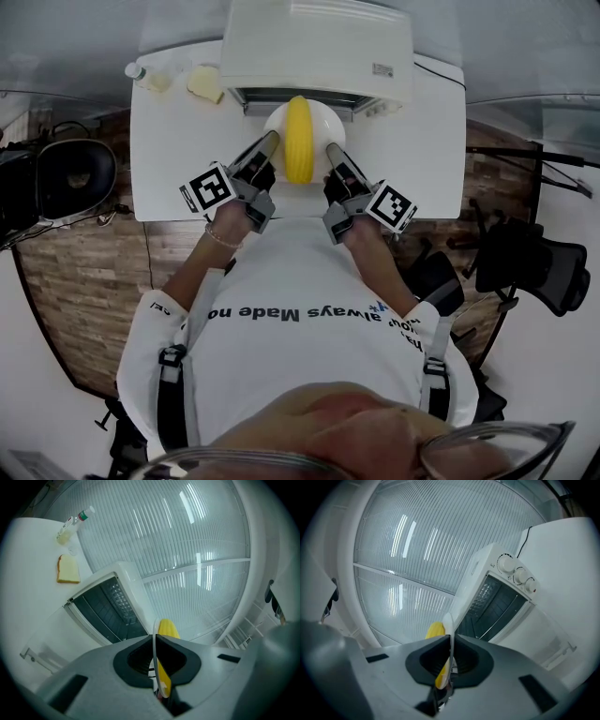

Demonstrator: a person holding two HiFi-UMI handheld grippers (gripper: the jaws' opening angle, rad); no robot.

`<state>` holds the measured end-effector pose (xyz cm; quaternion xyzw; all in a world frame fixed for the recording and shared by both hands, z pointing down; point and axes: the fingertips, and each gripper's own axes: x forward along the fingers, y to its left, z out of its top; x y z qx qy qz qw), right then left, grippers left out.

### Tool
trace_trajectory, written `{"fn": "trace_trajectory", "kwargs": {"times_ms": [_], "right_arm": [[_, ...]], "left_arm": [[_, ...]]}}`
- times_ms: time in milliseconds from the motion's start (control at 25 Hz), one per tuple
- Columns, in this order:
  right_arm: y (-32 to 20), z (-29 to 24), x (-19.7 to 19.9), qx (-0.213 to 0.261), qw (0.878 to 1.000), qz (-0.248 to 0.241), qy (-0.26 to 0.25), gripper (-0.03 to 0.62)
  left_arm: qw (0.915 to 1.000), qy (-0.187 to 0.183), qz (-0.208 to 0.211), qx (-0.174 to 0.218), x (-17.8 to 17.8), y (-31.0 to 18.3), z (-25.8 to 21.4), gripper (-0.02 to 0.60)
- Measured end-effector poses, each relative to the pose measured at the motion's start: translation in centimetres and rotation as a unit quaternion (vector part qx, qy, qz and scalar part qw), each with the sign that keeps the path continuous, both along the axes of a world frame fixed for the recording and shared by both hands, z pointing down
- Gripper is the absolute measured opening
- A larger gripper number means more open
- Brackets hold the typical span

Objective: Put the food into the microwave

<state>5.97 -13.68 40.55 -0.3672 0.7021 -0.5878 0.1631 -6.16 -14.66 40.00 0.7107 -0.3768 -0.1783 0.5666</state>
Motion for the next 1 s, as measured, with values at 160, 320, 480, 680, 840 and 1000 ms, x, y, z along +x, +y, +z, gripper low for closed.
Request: {"fn": "trace_trajectory", "kwargs": {"times_ms": [160,320,480,680,840,1000], "right_arm": [[-0.1,0.0,-0.1,-0.002,1.000,-0.005,0.005,0.021],[-0.2,0.2,-0.2,-0.002,1.000,-0.008,0.005,0.021],[-0.2,0.3,-0.2,-0.002,1.000,-0.010,0.004,0.021],[-0.1,0.7,0.0,-0.004,1.000,-0.011,0.003,0.021],[0.0,1.3,-0.1,-0.012,1.000,-0.012,-0.002,0.021],[0.1,2.2,-0.2,-0.021,1.000,-0.015,-0.001,0.021]], "left_arm": [[1.0000,0.004,-0.004,-0.003,-0.1,0.2,0.1,0.017],[0.9999,0.009,-0.011,-0.008,-0.2,0.3,0.4,0.017],[0.9999,0.008,-0.013,-0.004,-0.2,0.2,0.5,0.017],[0.9999,0.005,-0.015,-0.007,-0.1,0.4,0.8,0.017],[0.9997,0.004,-0.020,-0.014,-0.1,0.5,1.2,0.017],[0.9995,0.002,-0.021,-0.022,-0.2,0.7,2.4,0.017]]}}
